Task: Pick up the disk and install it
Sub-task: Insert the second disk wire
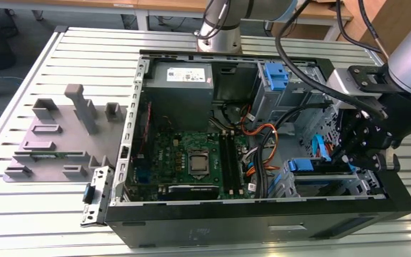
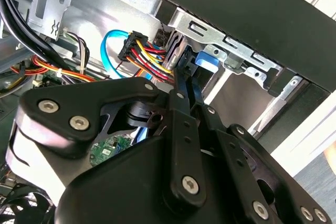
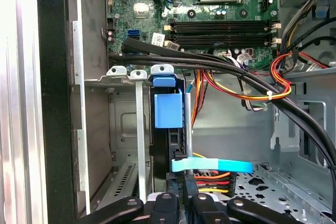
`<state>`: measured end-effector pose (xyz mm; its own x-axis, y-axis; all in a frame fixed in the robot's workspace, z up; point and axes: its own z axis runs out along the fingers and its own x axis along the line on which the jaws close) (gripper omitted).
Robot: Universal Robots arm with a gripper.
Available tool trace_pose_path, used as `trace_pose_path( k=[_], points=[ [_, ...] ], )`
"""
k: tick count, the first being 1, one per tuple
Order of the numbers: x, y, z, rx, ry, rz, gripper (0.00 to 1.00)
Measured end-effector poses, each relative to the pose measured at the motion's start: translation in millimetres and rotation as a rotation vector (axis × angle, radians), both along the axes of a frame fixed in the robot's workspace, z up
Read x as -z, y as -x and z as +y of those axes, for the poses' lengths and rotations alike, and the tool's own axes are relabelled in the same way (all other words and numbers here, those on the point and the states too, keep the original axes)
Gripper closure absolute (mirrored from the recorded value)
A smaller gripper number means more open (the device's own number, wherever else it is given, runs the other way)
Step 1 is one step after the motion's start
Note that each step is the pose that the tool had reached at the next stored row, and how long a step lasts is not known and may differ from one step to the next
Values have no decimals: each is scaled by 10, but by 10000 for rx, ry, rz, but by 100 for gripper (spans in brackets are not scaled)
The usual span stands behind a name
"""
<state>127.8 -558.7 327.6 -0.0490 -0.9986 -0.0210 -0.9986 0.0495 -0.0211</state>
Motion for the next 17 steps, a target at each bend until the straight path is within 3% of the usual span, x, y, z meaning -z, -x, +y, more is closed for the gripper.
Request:
trace_pose_path(
  k=[3,4,9,17],
  points=[
    [7,0,1,0,-13,0,82],
    [5,0,0,0,-8,0,76],
    [-8,0,0,0,1,0,76],
    [-187,0,0,0,-2,0,76]
  ],
)
